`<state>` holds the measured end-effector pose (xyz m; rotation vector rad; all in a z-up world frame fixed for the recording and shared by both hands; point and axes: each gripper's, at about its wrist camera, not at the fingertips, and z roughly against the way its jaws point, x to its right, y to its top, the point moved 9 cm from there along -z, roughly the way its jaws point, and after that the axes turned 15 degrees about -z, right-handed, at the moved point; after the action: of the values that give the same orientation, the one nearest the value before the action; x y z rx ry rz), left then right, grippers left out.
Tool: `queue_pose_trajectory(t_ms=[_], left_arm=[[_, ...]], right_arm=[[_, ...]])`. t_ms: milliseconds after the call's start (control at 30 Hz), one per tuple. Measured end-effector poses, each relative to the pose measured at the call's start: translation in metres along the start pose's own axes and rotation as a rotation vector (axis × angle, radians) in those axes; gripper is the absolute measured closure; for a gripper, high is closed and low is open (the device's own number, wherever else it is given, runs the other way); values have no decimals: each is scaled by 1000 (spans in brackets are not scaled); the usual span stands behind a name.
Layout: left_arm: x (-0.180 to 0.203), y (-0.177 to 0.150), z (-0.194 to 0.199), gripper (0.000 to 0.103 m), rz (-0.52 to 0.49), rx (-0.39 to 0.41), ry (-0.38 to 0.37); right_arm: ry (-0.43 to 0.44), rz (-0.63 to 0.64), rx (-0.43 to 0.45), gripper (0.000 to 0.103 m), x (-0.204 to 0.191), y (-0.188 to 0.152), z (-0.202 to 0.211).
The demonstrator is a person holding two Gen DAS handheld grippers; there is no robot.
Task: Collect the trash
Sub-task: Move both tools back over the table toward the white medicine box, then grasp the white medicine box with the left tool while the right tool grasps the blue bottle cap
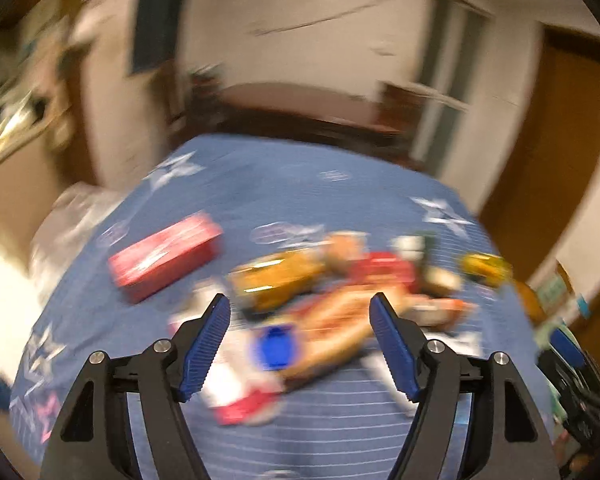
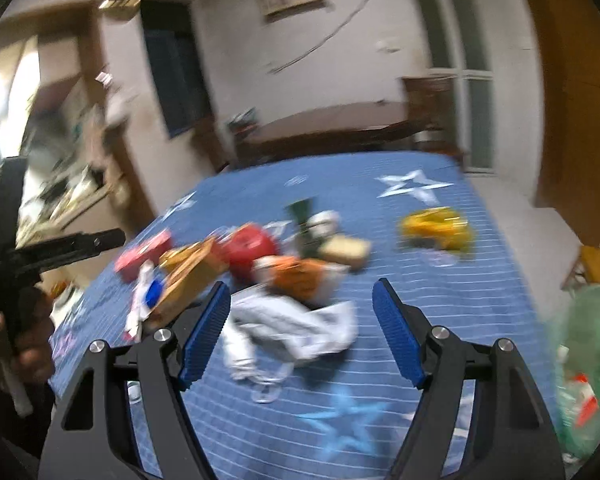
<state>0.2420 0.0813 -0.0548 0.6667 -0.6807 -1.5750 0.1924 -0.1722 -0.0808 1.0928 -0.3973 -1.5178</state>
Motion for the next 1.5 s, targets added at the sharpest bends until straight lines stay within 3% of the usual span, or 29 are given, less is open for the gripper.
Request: queue_pose_trajectory(t_ms=[67,167,300,400,500,633,900,1067,1167,1300,1500], left_arm=[[-46,-20,-17,30,119,-81,-6],[-79,-45,-45,30,276,-171,-89],[-85,-54,-77,30,362,-226,-142],[-88,-59,-101,29,397,-280,-121],[-78,-57,-105,23,356,-275,-87],[-73,-61,-101,43,306,-269,-74],[-100,-91,-50,47,323,-230,-78],[-128,-117,-14,47,300,-224,8],[-144,-128,1,47,303,-208,59],[-160,-137,18,47,323,-191,78],[-175,-141,28,47,356,-162,74]], right_arm=[[23,8,-36,33,-14,-9,-11],[40,12,-68,33,-31,-20,-24],[44,18,-105,33,-38,-34,-30],[33,16,-121,33,-36,-39,-30],[18,8,-131,32,-27,-43,-31],[10,5,-133,32,-22,-44,-30],[42,79,-143,33,-40,-47,-33],[112,198,-185,33,-76,-63,-40],[200,325,-240,33,-116,-86,-48],[300,466,-316,42,-167,-116,-66],[289,564,-377,46,-207,-137,-112]])
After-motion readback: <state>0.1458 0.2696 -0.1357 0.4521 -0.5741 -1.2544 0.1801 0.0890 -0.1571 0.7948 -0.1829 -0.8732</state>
